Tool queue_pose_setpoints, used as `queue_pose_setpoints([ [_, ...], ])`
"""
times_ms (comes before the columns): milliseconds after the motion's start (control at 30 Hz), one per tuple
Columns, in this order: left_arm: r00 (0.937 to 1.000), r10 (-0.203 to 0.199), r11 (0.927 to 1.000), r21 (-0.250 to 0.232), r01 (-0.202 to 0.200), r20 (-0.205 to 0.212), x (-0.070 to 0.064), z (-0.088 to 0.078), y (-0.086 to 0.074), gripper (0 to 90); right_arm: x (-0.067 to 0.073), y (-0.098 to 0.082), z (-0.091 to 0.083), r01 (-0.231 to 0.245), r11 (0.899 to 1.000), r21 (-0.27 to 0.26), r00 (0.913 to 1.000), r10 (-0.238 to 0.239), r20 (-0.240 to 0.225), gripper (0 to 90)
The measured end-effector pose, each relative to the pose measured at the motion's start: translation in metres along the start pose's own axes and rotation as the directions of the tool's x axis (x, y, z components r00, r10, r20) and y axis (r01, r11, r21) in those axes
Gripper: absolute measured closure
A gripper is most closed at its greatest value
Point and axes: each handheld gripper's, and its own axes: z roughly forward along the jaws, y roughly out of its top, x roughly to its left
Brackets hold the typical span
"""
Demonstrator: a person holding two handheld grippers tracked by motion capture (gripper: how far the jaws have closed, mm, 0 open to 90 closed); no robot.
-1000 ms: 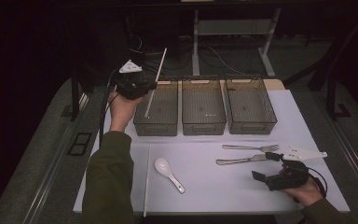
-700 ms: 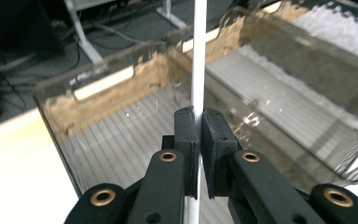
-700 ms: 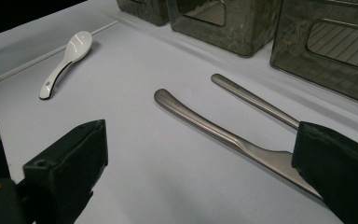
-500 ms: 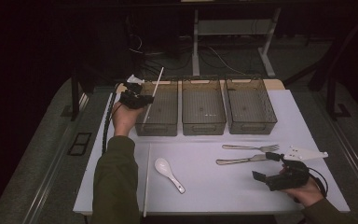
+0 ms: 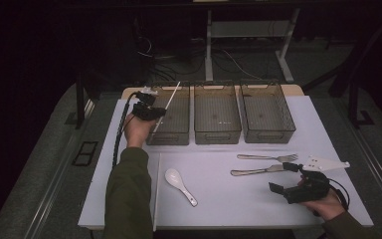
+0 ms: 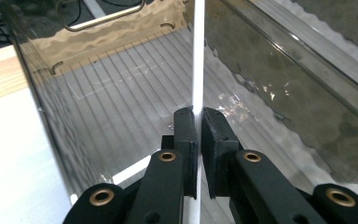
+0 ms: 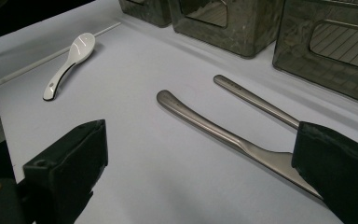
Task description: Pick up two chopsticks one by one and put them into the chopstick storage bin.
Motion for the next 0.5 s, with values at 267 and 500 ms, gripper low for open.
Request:
queue_pose_setpoints([
  [267,0.9999,-0.011,0.9999,0.011,0.011,0.011,0.0021,-0.0006,-0.0005,80.4,0.0005,0.0,0.0,0.002,1.0,-0.001,1.0,-0.002,-0.001,3.6],
  [500,0.9998,-0.005,1.0,-0.008,0.005,0.021,0.0007,-0.0044,0.0007,71.6,0.0003,0.0,0.0004,0.002,1.0,0.001,1.0,-0.002,-0.001,3.6],
])
